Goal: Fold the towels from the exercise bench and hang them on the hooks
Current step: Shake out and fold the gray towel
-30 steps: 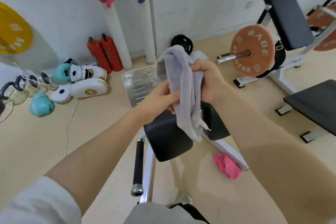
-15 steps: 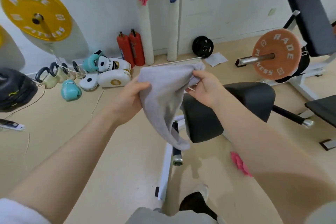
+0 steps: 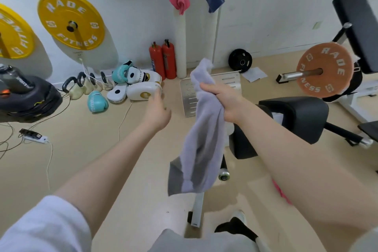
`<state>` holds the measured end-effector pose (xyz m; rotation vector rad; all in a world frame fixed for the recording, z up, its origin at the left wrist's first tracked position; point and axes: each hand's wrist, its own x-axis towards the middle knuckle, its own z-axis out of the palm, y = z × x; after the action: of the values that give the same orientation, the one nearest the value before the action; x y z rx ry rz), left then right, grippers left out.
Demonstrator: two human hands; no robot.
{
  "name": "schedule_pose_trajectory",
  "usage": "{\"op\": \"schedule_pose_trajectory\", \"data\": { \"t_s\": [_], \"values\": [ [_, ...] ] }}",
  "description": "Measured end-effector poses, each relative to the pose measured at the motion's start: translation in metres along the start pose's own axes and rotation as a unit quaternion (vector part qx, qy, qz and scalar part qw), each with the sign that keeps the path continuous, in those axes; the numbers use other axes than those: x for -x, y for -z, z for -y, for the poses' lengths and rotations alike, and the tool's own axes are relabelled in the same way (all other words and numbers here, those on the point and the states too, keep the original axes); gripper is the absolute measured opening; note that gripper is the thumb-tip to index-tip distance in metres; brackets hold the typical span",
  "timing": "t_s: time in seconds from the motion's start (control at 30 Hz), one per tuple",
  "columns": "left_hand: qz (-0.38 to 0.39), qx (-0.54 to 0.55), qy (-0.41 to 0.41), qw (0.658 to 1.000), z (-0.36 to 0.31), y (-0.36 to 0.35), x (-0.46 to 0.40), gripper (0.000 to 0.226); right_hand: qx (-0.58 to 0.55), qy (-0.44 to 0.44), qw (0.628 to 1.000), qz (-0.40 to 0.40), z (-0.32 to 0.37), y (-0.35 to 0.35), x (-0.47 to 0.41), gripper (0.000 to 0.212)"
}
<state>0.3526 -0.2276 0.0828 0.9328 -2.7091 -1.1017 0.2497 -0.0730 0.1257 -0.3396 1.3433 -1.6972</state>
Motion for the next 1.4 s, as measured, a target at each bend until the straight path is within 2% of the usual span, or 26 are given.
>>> {"op": "schedule_pose_trajectory", "data": {
  "t_s": [0.03, 0.07, 0.13, 0.17, 0.23, 0.27, 0.3, 0.33, 0.43, 0.53, 0.63, 0.7, 0.77, 0.83, 0.9, 0.97, 1.03, 1.1, 1.13, 1.17, 1.23, 1.27, 1.3, 1.33, 1.37, 1.4],
  "values": [
    [-0.055, 0.064, -0.093, 0.992, -0.014, 0.004, 0.004, 0.070, 0.063, -0.006, 0.998, 0.022, -0.001, 0.000, 0.002, 0.010],
    [-0.070, 0.074, -0.187, 0.977, -0.030, 0.010, 0.008, 0.073, 0.122, -0.015, 0.991, 0.045, -0.003, -0.001, 0.005, 0.011],
    [-0.018, -0.019, -0.356, 0.934, -0.047, 0.014, 0.013, 0.074, 0.227, -0.033, 0.970, 0.076, -0.003, -0.001, 0.010, 0.019],
    [0.038, -0.077, -0.390, 0.917, -0.053, 0.016, 0.014, 0.070, 0.264, -0.043, 0.960, 0.085, -0.003, 0.002, 0.011, 0.024],
    [0.151, -0.163, -0.347, 0.911, -0.062, 0.019, 0.015, 0.048, 0.297, -0.059, 0.946, 0.113, -0.001, 0.009, 0.017, 0.027],
    [0.191, -0.181, -0.307, 0.915, -0.065, 0.018, 0.014, 0.029, 0.304, -0.060, 0.941, 0.135, 0.000, 0.011, 0.020, 0.025],
    [0.201, -0.185, -0.284, 0.919, -0.067, 0.017, 0.014, 0.011, 0.309, -0.056, 0.938, 0.149, 0.000, 0.015, 0.021, 0.022],
    [0.194, -0.186, -0.272, 0.924, -0.069, 0.016, 0.013, 0.006, 0.317, -0.050, 0.934, 0.155, 0.001, 0.019, 0.022, 0.020],
    [0.172, -0.199, -0.240, 0.935, -0.070, 0.014, 0.007, 0.019, 0.344, -0.061, 0.929, 0.125, 0.007, 0.035, 0.022, 0.013],
    [0.228, -0.182, -0.242, 0.926, -0.071, 0.014, 0.001, 0.026, 0.341, -0.127, 0.922, 0.133, 0.019, 0.055, 0.023, 0.005],
    [0.267, -0.119, -0.238, 0.926, -0.084, 0.006, 0.002, 0.028, 0.426, -0.193, 0.863, 0.191, 0.029, 0.076, 0.030, 0.011],
    [0.284, -0.038, -0.213, 0.934, -0.098, -0.002, 0.005, 0.033, 0.552, -0.160, 0.805, 0.142, 0.035, 0.084, 0.035, 0.002],
    [0.290, 0.062, -0.180, 0.938, -0.112, -0.013, 0.006, 0.030, 0.663, -0.067, 0.745, 0.011, 0.041, 0.097, 0.033, 0.020],
    [0.268, 0.146, -0.156, 0.940, -0.125, -0.024, 0.006, 0.023, 0.677, 0.020, 0.727, -0.113, 0.045, 0.116, 0.029, 0.023],
    [0.233, 0.249, -0.129, 0.931, -0.137, -0.035, 0.006, 0.030, 0.638, 0.056, 0.745, -0.187, 0.048, 0.137, 0.029, 0.018],
    [0.206, 0.370, -0.082, 0.902, -0.146, -0.045, 0.004, 0.046, 0.590, 0.073, 0.774, -0.216, 0.051, 0.152, 0.033, 0.020],
    [0.207, 0.502, -0.051, 0.838, -0.152, -0.051, 0.005, 0.047, 0.538, 0.100, 0.811, -0.209, 0.055, 0.162, 0.039, 0.026],
    [0.232, 0.597, -0.047, 0.766, -0.155, -0.056, 0.008, 0.029, 0.481, 0.112, 0.845, -0.204, 0.059, 0.174, 0.042, 0.022],
    [0.236, 0.622, -0.048, 0.745, -0.157, -0.058, 0.011, 0.026, 0.448, 0.108, 0.860, -0.219, 0.060, 0.183, 0.043, 0.019],
    [0.231, 0.630, -0.044, 0.740, -0.156, -0.060, 0.010, 0.031, 0.411, 0.097, 0.874, -0.241, 0.060, 0.193, 0.043, 0.018],
    [0.210, 0.611, -0.014, 0.763, -0.154, -0.066, 0.005, 0.031, 0.339, 0.068, 0.892, -0.291, 0.061, 0.211, 0.044, 0.025],
    [0.196, 0.579, 0.011, 0.792, -0.152, -0.069, 0.002, 0.024, 0.307, 0.055, 0.899, -0.309, 0.062, 0.218, 0.046, 0.026],
    [0.177, 0.508, 0.036, 0.842, -0.150, -0.073, 0.000, 0.018, 0.282, 0.044, 0.904, -0.318, 0.064, 0.222, 0.048, 0.024],
    [0.159, 0.385, 0.053, 0.907, -0.147, -0.079, -0.003, 0.015, 0.263, 0.034, 0.910, -0.319, 0.067, 0.225, 0.050, 0.020],
    [0.150, 0.216, 0.042, 0.964, -0.147, -0.085, -0.005, 0.011, 0.249, 0.033, 0.917, -0.311, 0.070, 0.227, 0.051, 0.017],
    [0.147, 0.044, 0.011, 0.988, -0.148, -0.092, -0.005, 0.009, 0.246, 0.036, 0.922, -0.297, 0.072, 0.227, 0.052, 0.017]
  ]
}}
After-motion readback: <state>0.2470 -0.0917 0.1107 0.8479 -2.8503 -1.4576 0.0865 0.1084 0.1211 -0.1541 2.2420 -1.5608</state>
